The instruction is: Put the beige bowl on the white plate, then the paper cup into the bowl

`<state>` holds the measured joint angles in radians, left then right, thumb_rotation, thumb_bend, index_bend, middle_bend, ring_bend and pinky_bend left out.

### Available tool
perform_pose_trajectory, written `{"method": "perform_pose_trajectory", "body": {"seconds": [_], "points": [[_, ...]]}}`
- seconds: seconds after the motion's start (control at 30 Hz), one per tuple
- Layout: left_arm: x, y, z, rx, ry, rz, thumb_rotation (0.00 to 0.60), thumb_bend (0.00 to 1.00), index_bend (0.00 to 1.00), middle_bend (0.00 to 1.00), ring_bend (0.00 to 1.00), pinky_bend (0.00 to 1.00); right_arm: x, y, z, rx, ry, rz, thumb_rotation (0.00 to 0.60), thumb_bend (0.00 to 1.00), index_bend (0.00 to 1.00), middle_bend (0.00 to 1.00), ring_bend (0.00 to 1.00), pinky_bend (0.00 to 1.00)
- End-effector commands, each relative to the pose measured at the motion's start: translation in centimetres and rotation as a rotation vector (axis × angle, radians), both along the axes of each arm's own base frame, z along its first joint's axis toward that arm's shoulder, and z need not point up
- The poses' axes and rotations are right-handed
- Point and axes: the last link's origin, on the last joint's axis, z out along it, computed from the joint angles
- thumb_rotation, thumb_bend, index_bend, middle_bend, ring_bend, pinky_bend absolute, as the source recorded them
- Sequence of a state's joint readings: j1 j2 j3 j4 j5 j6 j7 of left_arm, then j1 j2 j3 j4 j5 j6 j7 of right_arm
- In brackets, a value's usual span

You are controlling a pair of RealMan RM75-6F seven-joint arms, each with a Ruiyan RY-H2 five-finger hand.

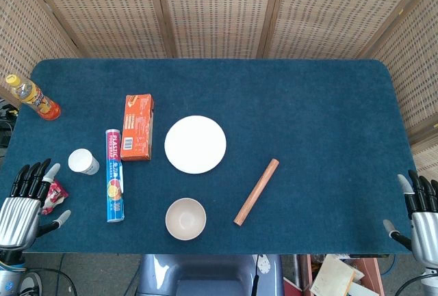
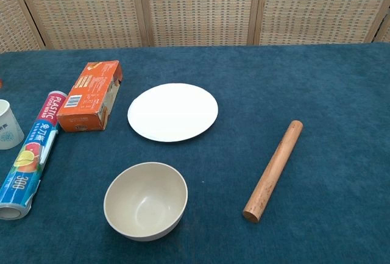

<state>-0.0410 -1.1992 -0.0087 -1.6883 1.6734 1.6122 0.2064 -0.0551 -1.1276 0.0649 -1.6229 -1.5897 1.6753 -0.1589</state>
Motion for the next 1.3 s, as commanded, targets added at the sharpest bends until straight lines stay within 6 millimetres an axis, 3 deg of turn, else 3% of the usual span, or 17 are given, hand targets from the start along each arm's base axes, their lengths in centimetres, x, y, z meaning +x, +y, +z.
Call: {"method": "perform_pose_trajectory", "body": {"seconds": [0.03, 1.07, 1.3], "points": [[0.02, -0.02, -0.06, -0.001, 0.004, -0.001, 0.6, 0.14, 0.0, 0.0, 0.0, 0.0, -0.03, 0.01, 0.04, 0.0, 0.0, -0.001, 0.6, 0.17, 0.0, 0.0, 0.0, 0.0], [0.41, 0.0, -0.01, -0.003, -0.001, -0.034, 0.6, 0.14, 0.0, 0.0, 0.0, 0.0, -0.14, 0.14, 0.18, -0.004, -0.005, -0.004, 0.6, 0.17, 0.0, 0.0, 0.0, 0.0], [0.56, 0.3, -0.52, -0.092, 0.019, -0.121, 0.6, 0.14, 0.0, 0.0, 0.0, 0.0, -0.3, -0.03, 0.12, 0.0, -0.005, -0.013, 0.6, 0.17, 0.0, 0.0, 0.0, 0.0]]}}
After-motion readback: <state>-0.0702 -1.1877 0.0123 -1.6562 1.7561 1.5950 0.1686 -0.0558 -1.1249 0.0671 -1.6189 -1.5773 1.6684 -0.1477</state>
